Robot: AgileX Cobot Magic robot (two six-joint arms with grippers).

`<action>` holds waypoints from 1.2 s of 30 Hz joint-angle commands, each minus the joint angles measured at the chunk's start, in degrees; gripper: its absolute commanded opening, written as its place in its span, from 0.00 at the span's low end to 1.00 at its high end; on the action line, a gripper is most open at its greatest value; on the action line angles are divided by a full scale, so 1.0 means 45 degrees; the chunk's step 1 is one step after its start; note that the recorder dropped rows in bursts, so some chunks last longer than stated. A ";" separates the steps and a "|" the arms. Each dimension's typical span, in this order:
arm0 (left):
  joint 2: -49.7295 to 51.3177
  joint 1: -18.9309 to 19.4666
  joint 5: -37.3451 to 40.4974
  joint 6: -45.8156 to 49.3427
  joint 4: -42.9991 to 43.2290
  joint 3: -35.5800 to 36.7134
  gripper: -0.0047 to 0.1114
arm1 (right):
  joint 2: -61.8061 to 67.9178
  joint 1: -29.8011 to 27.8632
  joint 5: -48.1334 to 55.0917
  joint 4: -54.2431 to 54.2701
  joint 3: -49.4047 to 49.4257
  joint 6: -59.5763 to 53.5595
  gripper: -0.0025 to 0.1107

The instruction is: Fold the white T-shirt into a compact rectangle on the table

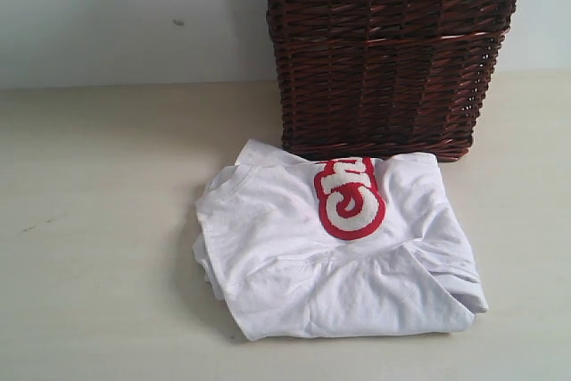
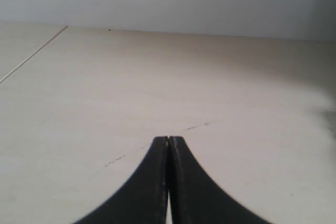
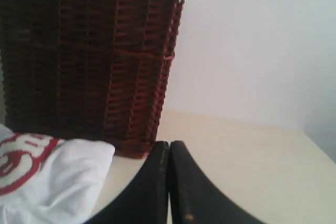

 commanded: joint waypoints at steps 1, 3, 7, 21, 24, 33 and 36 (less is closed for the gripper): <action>-0.0062 0.0009 -0.0107 0.0058 0.0010 0.0024 0.04 | -0.0061 -0.0057 0.1615 -0.0056 0.0065 -0.0026 0.02; -0.0062 0.0009 -0.0107 0.0058 0.0010 0.0024 0.04 | -0.0061 -0.0057 0.1615 -0.0056 0.0065 -0.0026 0.02; -0.0062 0.0009 -0.0107 0.0058 0.0010 0.0024 0.04 | -0.0061 -0.0057 0.1615 -0.0056 0.0065 -0.0026 0.02; -0.0062 0.0009 -0.0107 0.0058 0.0010 0.0024 0.04 | -0.0061 -0.0031 0.1660 0.0133 0.0065 0.0307 0.02; -0.0062 0.0009 -0.0107 0.0058 0.0010 0.0024 0.04 | -0.0061 -0.0031 0.1710 0.0183 0.0065 0.2177 0.02; -0.0062 0.0009 -0.0107 0.0058 0.0010 0.0024 0.04 | -0.0061 -0.0031 0.1710 0.0183 0.0065 0.3882 0.02; -0.0062 0.0009 -0.0107 0.0058 0.0010 0.0024 0.04 | -0.0061 -0.0031 0.1710 0.0154 0.0065 0.3558 0.02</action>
